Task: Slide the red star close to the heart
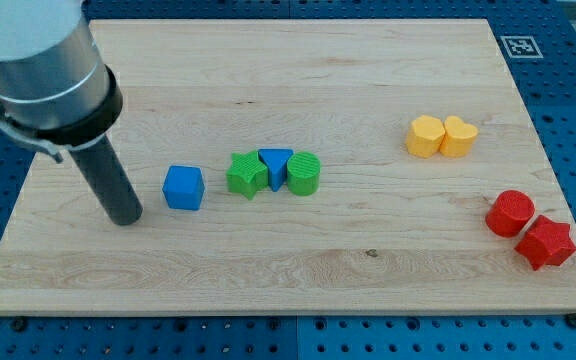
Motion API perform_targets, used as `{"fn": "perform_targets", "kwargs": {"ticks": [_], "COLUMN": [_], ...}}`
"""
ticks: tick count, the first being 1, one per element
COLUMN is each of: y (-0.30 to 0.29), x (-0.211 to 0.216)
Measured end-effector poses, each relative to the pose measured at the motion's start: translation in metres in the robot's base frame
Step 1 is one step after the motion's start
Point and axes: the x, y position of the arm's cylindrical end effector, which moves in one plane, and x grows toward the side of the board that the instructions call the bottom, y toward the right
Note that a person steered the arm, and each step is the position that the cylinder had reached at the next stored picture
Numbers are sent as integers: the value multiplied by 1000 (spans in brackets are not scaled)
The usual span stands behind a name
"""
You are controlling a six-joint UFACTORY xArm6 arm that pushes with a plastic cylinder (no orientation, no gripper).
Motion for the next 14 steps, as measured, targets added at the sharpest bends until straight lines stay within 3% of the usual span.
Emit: {"fn": "perform_targets", "kwargs": {"ticks": [2, 7, 8, 9, 10, 11, 14], "y": [56, 42, 5, 5, 52, 118, 380], "x": [-19, -25, -64, -122, -169, -188, -183]}}
